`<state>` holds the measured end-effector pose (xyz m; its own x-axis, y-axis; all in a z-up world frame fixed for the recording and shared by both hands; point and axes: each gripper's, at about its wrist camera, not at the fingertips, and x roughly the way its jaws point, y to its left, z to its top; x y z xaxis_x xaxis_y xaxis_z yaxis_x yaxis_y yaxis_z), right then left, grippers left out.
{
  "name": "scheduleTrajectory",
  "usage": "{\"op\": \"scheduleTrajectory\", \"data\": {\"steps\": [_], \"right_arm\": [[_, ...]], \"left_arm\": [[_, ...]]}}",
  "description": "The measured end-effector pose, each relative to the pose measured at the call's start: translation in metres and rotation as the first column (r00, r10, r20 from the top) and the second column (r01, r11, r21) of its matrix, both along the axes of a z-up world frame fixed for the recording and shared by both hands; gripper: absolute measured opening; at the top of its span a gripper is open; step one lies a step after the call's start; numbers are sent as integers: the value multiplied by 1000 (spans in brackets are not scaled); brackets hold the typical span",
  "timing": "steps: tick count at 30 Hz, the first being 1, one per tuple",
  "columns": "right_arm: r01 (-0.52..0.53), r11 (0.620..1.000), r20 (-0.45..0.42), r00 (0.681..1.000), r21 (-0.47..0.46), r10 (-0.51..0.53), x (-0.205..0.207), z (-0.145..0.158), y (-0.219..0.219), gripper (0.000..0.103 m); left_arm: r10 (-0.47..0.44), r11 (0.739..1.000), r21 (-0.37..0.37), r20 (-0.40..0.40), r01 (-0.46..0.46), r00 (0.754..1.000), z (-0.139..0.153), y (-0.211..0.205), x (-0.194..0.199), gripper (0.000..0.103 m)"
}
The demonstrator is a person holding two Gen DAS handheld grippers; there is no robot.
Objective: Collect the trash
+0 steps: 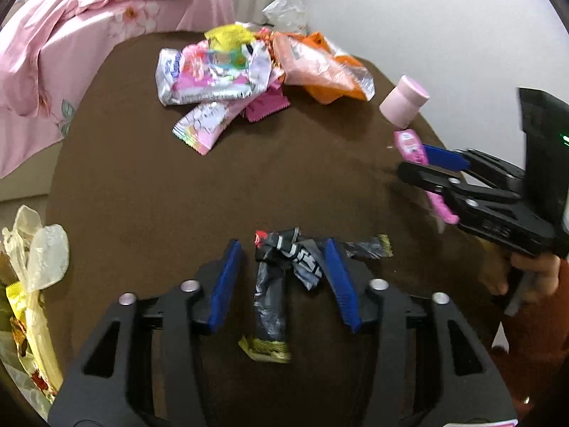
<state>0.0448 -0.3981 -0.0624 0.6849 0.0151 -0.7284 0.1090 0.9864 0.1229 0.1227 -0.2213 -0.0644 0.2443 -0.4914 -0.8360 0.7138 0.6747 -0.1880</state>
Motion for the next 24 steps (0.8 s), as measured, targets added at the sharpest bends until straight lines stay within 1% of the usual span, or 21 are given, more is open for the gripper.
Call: {"op": "scheduleTrajectory", "data": {"steps": [1,2,3,4,8,11,13,16,19,22,24], "right_arm": [[4,1000,4,1000,-3,-4,-2,1,0,47],[4,1000,9,1000,0,-5,-4,3,-1,47],[4,1000,14,1000,8,-5,-6,5,-1,47],[1,1000,24,1000,16,-1,-9,8,-1,47],[-31,999,62,998,29,29,-15,20,9,47],[-80,997,95,992,22,77,-14,32,27,47],[-115,993,117,987,12,113,-11,42,42,47],[-167,986,156,974,0,165,-5,58,65,47],[-230,973,202,953,-5,226,4,73,90,47],[-280,960,231,932,-30,279,16,84,118,47],[-317,948,240,919,-28,314,24,88,133,47]], "left_arm": [[7,1000,-9,6,-7,1000,1,1,-2,33],[3,1000,-23,-7,-4,1000,1,3,-3,25],[-1,999,-42,-25,0,1000,2,5,-4,20],[0,998,-58,-33,-2,999,4,8,-6,20],[32,994,-103,11,-30,999,20,29,-15,19],[99,985,-147,38,-93,994,36,55,-16,19],[147,978,-158,73,-134,986,46,72,-17,19],[235,965,-151,147,-213,961,63,101,-17,19],[307,946,-168,191,-277,932,77,130,-17,19],[382,921,-182,249,-345,890,89,165,-19,19],[433,898,-203,254,-390,865,94,191,-18,19]]}}
